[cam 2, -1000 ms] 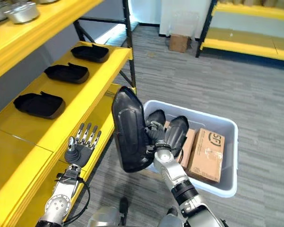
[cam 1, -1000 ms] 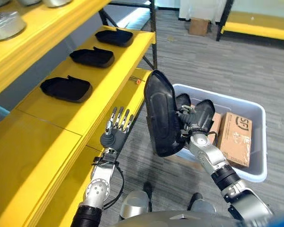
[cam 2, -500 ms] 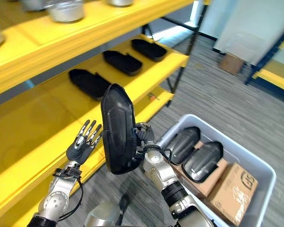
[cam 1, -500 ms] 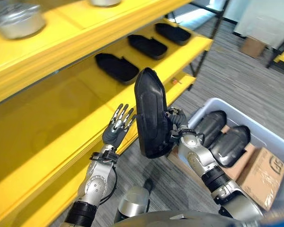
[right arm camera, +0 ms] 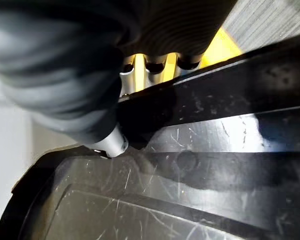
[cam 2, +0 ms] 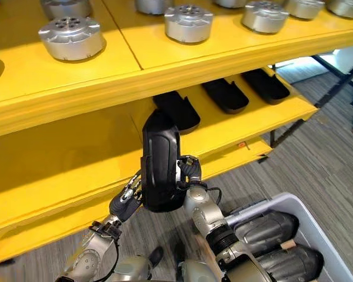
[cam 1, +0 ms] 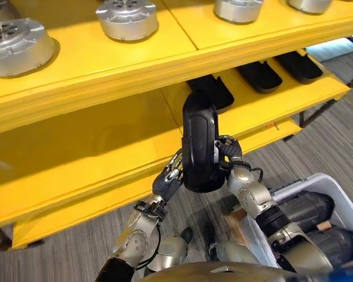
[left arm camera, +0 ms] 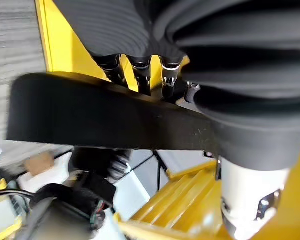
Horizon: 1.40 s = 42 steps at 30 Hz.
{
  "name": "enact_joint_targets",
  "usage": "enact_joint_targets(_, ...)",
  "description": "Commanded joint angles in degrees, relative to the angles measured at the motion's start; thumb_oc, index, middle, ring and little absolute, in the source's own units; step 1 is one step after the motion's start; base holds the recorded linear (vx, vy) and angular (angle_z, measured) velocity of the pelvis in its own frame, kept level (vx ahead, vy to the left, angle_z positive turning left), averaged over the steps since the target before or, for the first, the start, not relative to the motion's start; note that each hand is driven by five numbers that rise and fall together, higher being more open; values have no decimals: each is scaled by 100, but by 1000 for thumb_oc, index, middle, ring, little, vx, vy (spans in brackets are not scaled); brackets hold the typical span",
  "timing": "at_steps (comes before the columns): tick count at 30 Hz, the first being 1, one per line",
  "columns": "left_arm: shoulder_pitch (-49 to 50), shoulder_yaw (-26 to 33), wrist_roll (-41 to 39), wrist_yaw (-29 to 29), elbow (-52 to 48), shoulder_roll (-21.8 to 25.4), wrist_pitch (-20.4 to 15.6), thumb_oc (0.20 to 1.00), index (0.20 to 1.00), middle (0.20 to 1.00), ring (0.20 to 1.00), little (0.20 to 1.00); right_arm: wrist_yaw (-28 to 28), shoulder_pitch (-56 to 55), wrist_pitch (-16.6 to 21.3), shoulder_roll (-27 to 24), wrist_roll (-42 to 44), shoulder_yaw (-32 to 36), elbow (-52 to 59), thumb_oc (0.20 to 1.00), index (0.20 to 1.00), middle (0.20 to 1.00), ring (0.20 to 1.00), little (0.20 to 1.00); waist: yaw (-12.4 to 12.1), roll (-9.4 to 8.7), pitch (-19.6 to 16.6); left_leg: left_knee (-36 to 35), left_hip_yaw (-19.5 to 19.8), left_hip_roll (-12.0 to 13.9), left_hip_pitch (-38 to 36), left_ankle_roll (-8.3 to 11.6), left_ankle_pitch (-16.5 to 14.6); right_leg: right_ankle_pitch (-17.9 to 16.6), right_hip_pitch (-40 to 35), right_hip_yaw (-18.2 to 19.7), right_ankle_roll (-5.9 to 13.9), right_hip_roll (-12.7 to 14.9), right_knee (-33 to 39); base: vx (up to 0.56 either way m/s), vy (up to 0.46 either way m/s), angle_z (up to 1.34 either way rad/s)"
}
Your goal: Move parts from the plastic box to the shelf.
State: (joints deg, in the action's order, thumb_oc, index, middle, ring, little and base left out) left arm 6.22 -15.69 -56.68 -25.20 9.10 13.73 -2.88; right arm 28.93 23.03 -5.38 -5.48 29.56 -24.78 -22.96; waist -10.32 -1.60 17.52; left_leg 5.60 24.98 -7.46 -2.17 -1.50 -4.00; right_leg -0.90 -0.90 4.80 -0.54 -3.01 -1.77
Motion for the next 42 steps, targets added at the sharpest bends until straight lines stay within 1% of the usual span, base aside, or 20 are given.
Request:
enact_joint_targets(1, -10, -92, 172, -486, -731, -6, 54, 1000, 1000, 1000, 1000, 1000, -87, 566, 217, 217, -63, -29, 355, 200, 200, 200, 200, 200, -87, 34, -116, -619, -1093, -40, -477, -598, -113, -58, -85, -249, 665, 326, -207, 187, -122, 74)
enact_joint_targets(8, 128, -176, 224, -541, -835, -12, 432, 1000, 1000, 1000, 1000, 1000, -75, 462, 3, 186, -91, -74, 265, 200, 200, 200, 200, 200, -62, 90, -188, -563, -1344, 92, -660, -544, -199, 279, -388, -575, 500, 335, -319, 162, -61, 18)
enact_joint_targets(9, 113, -205, 234, -567, -822, -1, 468, 1000, 1000, 1000, 1000, 1000, -51, 431, 14, 187, -102, -69, 270, 200, 200, 200, 200, 200, -39, 102, -182, -482, -1431, 120, -643, -535, -230, 330, -380, -654, 483, 353, -397, 69, -6, 9)
enact_joint_targets(11, -33, -342, 116, -743, -767, 91, 679, 1000, 1000, 1000, 1000, 1000, 82, 301, 59, 143, -201, 37, 356, 200, 200, 200, 200, 200, 127, 142, -166, -205, -1923, 284, -545, -467, -313, 477, -321, -924, 448, 438, -655, 21, 52, 40)
enact_joint_targets(13, -171, -517, 12, -845, -743, 108, 775, 1000, 1000, 1000, 1000, 1000, 137, 208, 85, 59, -240, 165, 392, 200, 200, 200, 200, 200, 257, 153, -127, 55, -2125, 427, -398, -357, -330, 530, -242, -1032, 450, 527, -855, 15, 200, 122)
enact_joint_targets(14, -221, -651, -71, -924, -722, 102, 743, 1000, 1000, 1000, 1000, 1000, 78, 298, 138, -4, -191, 261, 195, 200, 200, 200, 200, 200, 289, 171, -126, -10, -1969, 580, -369, -244, -251, 618, -174, -962, 425, 518, -1003, 67, 397, 144)
enact_joint_targets(15, -215, -691, -65, -896, -716, 106, 662, 1000, 1000, 1000, 1000, 1000, 59, 386, 146, -17, -177, 284, 77, 200, 200, 200, 200, 200, 283, 172, -139, -138, -1869, 814, -389, -45, -104, 673, -186, -930, 401, 509, -1008, 76, 410, 99)
enact_joint_targets(17, -195, -680, -66, -847, -749, 107, 626, 1000, 1000, 1000, 1000, 1000, 107, 484, 120, -50, -159, 289, 7, 200, 200, 200, 200, 200, 273, 181, -153, -376, -1815, 1213, -407, 246, 173, 739, -224, -927, 391, 517, -969, 69, 360, 34)
enact_joint_targets(18, -173, -644, 0, -866, -751, 108, 638, 1000, 1000, 1000, 1000, 1000, 262, 571, 96, -57, -108, 299, -38, 200, 200, 200, 200, 200, 259, 199, -151, -565, -1834, 1603, -387, 471, 437, 808, -296, -957, 383, 572, -931, 68, 492, 7)
enact_joint_targets(20, -283, -581, -4, -873, -798, 147, 779, 1000, 1000, 1000, 1000, 1000, 359, 707, 124, -79, -160, 422, -186, 200, 200, 200, 200, 200, 243, 258, -120, -588, -1812, 1759, -275, 553, 519, 865, -338, -995, 416, 695, -938, 59, 503, 15)
enact_joint_targets(22, -369, -524, -93, -735, -759, 170, 851, 1000, 1000, 1000, 1000, 1000, 322, 783, 68, -162, -220, 590, -287, 200, 200, 200, 200, 200, 262, 292, -155, -552, -1820, 1595, -287, 513, 369, 871, -357, -962, 513, 810, -932, 67, 529, 12)
enact_joint_targets(24, -447, -529, -113, -455, -573, 239, 587, 1000, 1000, 1000, 1000, 1000, 152, 667, -22, -231, -332, 695, -306, 200, 200, 200, 200, 200, 344, 286, -220, -479, -1892, 1223, -369, 393, 145, 671, -364, -867, 768, 1059, -842, 151, 702, -33)
enact_joint_targets(26, -223, -443, -34, -487, -572, 409, 366, 1000, 1000, 1000, 1000, 1000, 41, 555, -76, -297, -317, 846, -275, 200, 200, 200, 200, 200, 263, 244, -273, -505, -1894, 1034, -417, 231, 58, 489, -384, -896, 904, 1252, -712, 142, 537, -39)
enact_joint_targets(30, -42, -226, -71, -493, -563, 568, 264, 1000, 1000, 1000, 1000, 1000, 148, 657, -44, -365, -99, 1063, -505, 200, 200, 200, 200, 200, 21, 162, -325, -608, -1809, 949, -445, 112, 14, 382, -557, -1056, 1020, 1409, -459, 74, 226, 7)
enact_joint_targets(32, 96, -69, -97, -698, -633, 645, 377, 1000, 1000, 1000, 1000, 1000, 210, 845, -24, -471, 66, 1262, -746, 200, 200, 200, 200, 200, -210, 70, -312, -529, -1738, 907, -414, 45, -48, 267, -732, -1182, 1131, 1489, -256, 80, 110, 32)
enact_joint_targets(36, 149, -88, 60, -800, -748, 825, 471, 1000, 1000, 1000, 1000, 1000, 489, 1494, -323, -717, -178, 1410, -1233, 200, 200, 200, 200, 200, -522, -140, -203, -211, -1694, 783, -222, -90, -198, 142, -847, -1331, 1142, 1552, -257, 29, 32, 19)
enact_joint_targets(39, 100, -143, -63, -876, -754, 942, 600, 1000, 1000, 1000, 1000, 1000, 542, 1682, -409, -903, 19, 1493, -1644, 200, 200, 200, 200, 200, -614, -208, -171, -135, -1625, 707, -116, -177, -221, 173, -858, -1341, 1109, 1481, -440, -46, 9, 17)
enact_joint_targets(40, 95, -165, -154, -842, -884, 1007, 749, 1000, 1000, 1000, 1000, 1000, 532, 1702, -432, -976, -218, 1532, -1767, 200, 200, 200, 200, 200, -592, -210, -129, -131, -1552, 649, -144, -271, -258, 28, -574, -1210, 1084, 1380, -962, -9, -128, 18)
enact_joint_targets(41, 54, -191, -155, -772, -1002, 1080, 776, 1000, 1000, 1000, 1000, 1000, 553, 1731, -504, -1015, -314, 1493, -1775, 200, 200, 200, 200, 200, -532, -187, -61, -131, -1553, 649, -178, -274, -281, -157, -298, -1036, 1039, 1411, -905, -32, -312, 6)
enact_joint_targets(42, 3, -261, -190, -803, -982, 1158, 604, 1000, 1000, 1000, 1000, 1000, 549, 1825, -446, -990, -215, 1419, -1880, 200, 200, 200, 200, 200, -464, -200, 69, 17, -1609, 663, -186, -216, -382, -681, 89, -877, 1022, 1527, -691, -64, -444, 14)
